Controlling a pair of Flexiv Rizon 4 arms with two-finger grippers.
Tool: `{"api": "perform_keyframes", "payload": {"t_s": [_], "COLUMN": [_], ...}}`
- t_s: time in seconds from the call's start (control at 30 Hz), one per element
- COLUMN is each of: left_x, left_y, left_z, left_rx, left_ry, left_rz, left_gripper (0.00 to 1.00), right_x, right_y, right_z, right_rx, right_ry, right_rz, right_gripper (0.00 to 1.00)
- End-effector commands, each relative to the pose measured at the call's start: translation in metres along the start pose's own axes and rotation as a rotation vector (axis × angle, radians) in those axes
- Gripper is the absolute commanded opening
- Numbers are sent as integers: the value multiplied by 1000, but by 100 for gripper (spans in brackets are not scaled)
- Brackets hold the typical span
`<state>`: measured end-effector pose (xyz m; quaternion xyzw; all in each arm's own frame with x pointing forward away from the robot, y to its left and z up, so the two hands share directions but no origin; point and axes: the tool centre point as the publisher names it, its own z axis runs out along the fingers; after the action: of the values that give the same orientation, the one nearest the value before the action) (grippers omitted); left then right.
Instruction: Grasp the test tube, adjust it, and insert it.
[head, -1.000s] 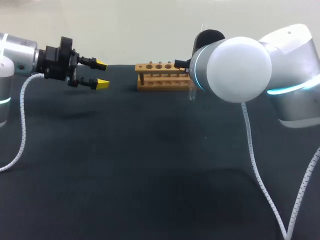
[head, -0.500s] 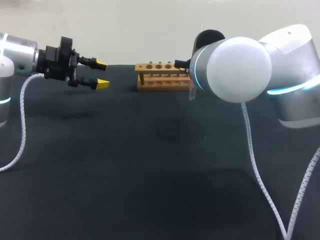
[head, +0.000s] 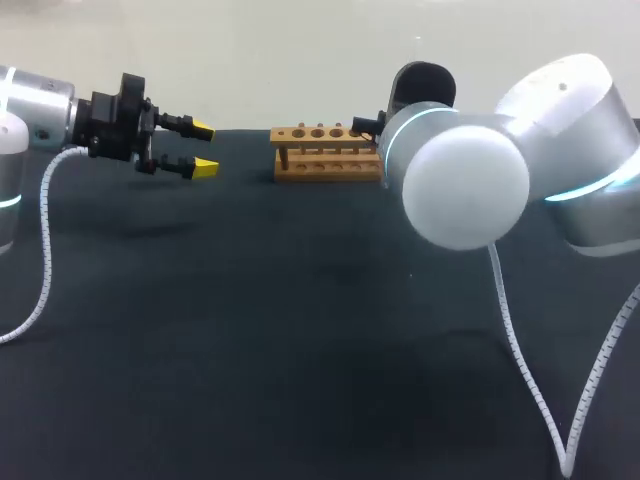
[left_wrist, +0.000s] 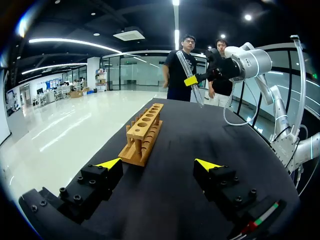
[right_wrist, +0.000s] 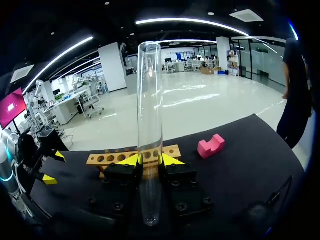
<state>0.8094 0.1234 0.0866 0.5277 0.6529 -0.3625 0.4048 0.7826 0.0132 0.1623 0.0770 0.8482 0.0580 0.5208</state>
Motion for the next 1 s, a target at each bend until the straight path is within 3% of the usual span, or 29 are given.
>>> {"api": "perform_keyframes", "payload": {"t_s": [0.03,0.7,1.0], "left_x": [1,1,1], "left_y": [0,0,0], "left_z": [0,0,0], "left_rx": [-1,-1,-1], "left_ry": [-2,-2,-2], "left_rz": [2,2,2], "left_gripper": [100,100,100], "right_x": [-3,-51,-61], "right_y": [1,7,17], "right_z": [1,18,33], "right_rx": [-1,-44,-85], "right_ry": [-61,-360,-429], "right_rz": [-5,-40,-53], "right_gripper": [0,0,0]}}
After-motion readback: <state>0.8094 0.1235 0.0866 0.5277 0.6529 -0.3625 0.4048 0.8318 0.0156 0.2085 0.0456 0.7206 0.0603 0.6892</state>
